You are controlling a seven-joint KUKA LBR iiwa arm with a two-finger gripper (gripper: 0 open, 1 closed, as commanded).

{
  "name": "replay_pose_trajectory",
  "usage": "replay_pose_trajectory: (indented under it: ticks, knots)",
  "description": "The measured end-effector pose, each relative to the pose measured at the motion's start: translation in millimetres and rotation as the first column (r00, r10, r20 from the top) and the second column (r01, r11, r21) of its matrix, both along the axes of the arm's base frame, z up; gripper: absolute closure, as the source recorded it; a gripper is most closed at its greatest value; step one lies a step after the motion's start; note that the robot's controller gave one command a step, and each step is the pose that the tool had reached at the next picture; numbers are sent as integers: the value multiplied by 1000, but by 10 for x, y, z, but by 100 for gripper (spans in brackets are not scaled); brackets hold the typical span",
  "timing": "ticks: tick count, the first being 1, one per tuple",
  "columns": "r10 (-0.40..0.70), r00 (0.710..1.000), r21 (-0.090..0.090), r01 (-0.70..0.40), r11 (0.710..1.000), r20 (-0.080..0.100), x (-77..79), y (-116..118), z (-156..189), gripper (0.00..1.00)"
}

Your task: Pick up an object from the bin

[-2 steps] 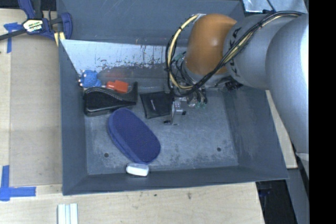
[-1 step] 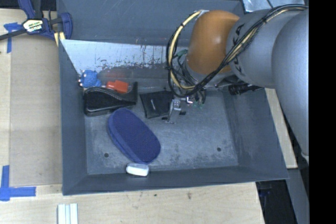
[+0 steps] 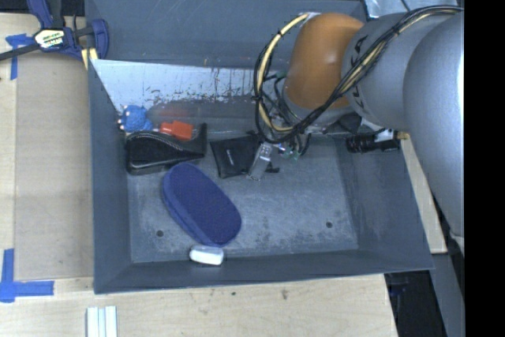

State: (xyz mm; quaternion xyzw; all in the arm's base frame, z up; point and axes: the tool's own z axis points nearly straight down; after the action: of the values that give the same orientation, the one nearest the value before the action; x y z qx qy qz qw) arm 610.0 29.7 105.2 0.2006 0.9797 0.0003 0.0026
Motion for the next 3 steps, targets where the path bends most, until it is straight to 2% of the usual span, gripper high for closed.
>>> replay_pose_trajectory:
  ticks: [1, 2, 3]
  knots:
    - [-123, 992, 1, 123, 992, -3, -21, 91, -354, 0]
    - [-119, 993, 0, 119, 993, -1, -11, 88, -344, 0]
    - [-119, 993, 1, 119, 993, 0, -8, 89, -338, 100]
